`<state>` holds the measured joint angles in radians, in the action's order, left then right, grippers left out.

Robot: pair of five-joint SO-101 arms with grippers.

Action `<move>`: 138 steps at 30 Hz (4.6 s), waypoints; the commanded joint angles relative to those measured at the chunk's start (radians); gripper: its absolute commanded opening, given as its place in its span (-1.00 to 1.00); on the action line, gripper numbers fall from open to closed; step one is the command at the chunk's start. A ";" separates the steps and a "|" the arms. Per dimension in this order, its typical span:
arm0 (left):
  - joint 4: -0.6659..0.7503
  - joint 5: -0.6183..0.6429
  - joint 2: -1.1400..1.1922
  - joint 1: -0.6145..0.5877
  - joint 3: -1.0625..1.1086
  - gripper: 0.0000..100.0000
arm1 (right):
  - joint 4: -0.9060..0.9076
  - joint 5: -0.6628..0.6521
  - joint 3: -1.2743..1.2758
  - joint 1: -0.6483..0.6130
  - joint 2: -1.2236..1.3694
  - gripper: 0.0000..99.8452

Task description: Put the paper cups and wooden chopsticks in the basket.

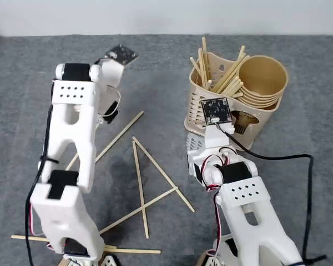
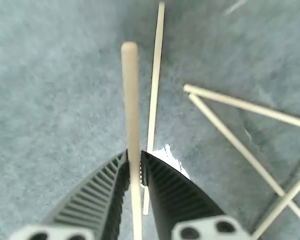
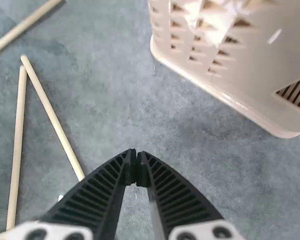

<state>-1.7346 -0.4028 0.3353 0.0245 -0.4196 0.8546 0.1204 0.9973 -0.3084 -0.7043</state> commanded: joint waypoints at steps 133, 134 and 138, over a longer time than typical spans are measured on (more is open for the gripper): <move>0.505 0.350 -0.276 0.404 -0.398 -0.98 | 0.082 -0.127 -0.006 0.005 -0.025 -0.98; 0.551 0.373 -0.270 0.417 -0.398 -0.98 | 0.082 -0.127 -0.006 0.005 -0.025 -0.98; 0.729 0.494 -0.245 0.460 -0.390 -0.98 | 0.082 -0.127 -0.006 0.005 -0.025 -0.98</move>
<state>-1.1393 0.0100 0.1189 0.4542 -0.8002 0.9375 0.0038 0.9973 -0.3084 -0.7043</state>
